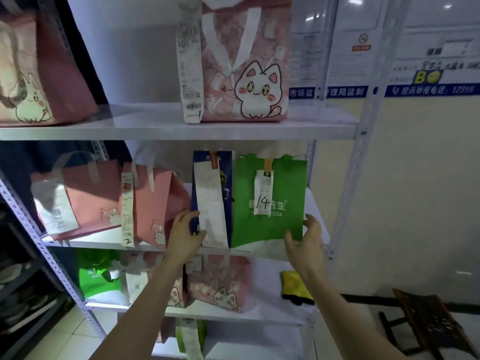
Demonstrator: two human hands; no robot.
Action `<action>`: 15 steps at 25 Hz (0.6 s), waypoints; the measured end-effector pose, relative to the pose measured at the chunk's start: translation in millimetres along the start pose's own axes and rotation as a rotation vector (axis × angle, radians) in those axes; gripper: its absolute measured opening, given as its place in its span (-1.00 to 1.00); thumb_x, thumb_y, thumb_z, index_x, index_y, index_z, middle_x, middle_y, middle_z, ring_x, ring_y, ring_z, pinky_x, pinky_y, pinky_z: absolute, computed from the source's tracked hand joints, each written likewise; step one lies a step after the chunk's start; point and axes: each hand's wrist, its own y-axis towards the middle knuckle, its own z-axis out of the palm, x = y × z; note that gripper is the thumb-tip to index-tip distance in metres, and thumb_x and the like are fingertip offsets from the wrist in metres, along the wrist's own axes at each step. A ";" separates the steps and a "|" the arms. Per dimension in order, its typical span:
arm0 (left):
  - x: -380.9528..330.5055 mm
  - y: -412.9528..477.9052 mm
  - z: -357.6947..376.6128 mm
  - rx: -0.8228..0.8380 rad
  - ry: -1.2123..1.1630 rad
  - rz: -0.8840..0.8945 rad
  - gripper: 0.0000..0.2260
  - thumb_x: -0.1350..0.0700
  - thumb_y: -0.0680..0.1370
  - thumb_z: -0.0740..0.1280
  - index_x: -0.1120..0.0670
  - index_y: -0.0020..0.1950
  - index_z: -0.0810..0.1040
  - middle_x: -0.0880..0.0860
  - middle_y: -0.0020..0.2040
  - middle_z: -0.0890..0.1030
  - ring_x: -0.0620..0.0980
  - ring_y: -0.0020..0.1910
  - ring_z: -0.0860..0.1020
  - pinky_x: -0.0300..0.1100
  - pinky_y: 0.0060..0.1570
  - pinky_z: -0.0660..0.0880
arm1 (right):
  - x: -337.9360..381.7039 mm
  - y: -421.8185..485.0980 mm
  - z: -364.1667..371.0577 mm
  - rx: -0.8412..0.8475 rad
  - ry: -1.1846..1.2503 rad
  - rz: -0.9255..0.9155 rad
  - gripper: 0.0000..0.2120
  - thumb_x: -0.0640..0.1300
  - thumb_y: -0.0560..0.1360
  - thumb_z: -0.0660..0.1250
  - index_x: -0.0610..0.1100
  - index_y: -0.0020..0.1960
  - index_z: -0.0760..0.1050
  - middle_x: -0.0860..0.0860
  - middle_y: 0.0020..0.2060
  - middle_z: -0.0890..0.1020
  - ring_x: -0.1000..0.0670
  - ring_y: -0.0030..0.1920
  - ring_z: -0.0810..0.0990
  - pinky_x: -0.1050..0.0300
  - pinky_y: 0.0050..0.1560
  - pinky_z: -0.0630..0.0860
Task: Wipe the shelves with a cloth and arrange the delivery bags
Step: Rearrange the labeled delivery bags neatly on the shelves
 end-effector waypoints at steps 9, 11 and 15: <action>-173.1 43.6 -109.9 -0.539 -0.197 0.469 -0.69 -0.09 0.61 0.40 -0.12 0.34 0.55 -0.28 0.24 0.48 -0.14 0.15 0.58 -0.39 0.18 0.51 | 230.6 80.2 -62.5 -0.238 0.161 -0.583 -0.55 0.14 0.56 0.43 -0.02 0.33 0.42 0.14 0.18 0.48 0.14 0.12 0.48 0.26 0.10 0.50; -210.8 75.8 -131.7 -0.447 -0.230 0.417 -0.51 -0.04 0.61 0.50 -0.07 0.50 0.45 -0.07 0.40 0.46 -0.08 0.32 0.51 -0.34 0.30 0.46 | 269.8 114.1 -69.5 -0.192 0.155 -0.475 -0.41 0.15 0.53 0.51 -0.08 0.41 0.39 0.06 0.24 0.51 0.09 0.16 0.49 0.11 0.19 0.52; -233.3 117.8 -153.3 -0.077 -0.346 0.339 -0.14 0.11 0.56 0.59 -0.08 0.72 0.16 0.02 0.55 0.48 0.03 0.44 0.54 0.10 0.37 0.60 | 292.3 153.6 -67.3 -0.017 0.080 -0.315 -0.17 0.15 0.46 0.60 -0.10 0.55 0.29 0.11 0.22 0.51 0.05 0.16 0.51 0.09 0.16 0.46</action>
